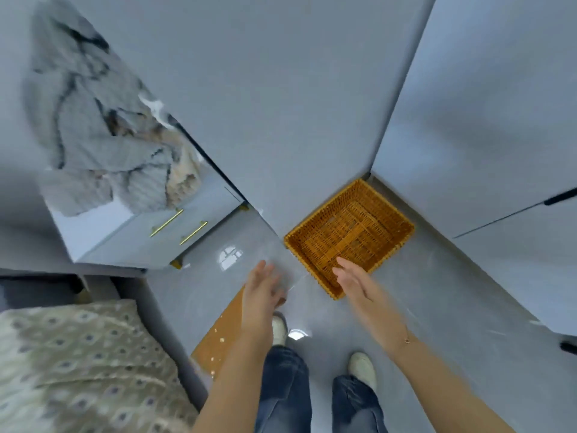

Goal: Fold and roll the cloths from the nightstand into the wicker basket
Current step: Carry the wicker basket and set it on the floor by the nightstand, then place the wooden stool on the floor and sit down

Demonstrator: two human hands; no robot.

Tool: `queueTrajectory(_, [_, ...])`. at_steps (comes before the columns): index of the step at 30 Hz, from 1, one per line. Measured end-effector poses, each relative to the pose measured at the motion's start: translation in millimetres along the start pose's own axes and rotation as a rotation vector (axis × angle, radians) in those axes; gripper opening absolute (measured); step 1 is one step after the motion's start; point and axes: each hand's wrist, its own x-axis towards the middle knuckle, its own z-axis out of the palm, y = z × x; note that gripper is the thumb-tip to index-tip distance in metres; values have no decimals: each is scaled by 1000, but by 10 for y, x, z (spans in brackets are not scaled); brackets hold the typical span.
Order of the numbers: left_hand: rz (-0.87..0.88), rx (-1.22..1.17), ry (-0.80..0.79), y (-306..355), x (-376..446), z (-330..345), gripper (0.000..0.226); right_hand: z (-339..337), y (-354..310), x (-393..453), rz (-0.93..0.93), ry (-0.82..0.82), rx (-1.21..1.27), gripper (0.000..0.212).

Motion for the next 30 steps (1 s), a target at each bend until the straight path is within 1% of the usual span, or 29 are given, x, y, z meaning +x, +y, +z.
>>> queueTrajectory(1, [8, -41, 23, 186, -349, -68, 38, 33, -274, -228, -21, -19, -18, 37])
queueTrajectory(3, [33, -116, 42, 488, -921, -241, 37, 140, -740, -613, -62, -47, -55, 29])
queueTrajectory(5, [75, -156, 53, 703, -1375, -435, 39, 259, -1040, -917, -104, -54, -57, 29])
queueTrajectory(7, [108, -185, 84, 857, -1742, -709, 40, 425, -1253, -1183, -128, -62, -67, 20])
queueTrajectory(8, [118, -191, 99, 919, -1892, -858, 40, 527, -1328, -1291, -133, -78, -82, 17])
queueTrajectory(12, [150, -218, 169, 1054, -2044, -1416, 35, 952, -1499, -1459, -140, -174, -190, 22])
queueTrajectory(15, [148, -221, 190, 1114, -1917, -1838, 29, 1399, -1588, -1397, -121, -250, -294, 24])
queueTrajectory(21, [61, -122, 79, 1141, -1387, -2490, 36, 2266, -1545, -984, -49, -285, -474, 18])
queueTrajectory(25, [28, 67, 51, 978, -750, -2777, 35, 2665, -1250, -479, 27, -333, -606, 19])
queueTrajectory(28, [-24, 202, 35, 784, -289, -2836, 34, 2771, -1005, -12, 90, -359, -696, 24])
queueTrajectory(30, [-21, 308, 9, 653, -35, -2819, 31, 2780, -873, 278, 125, -374, -750, 25])
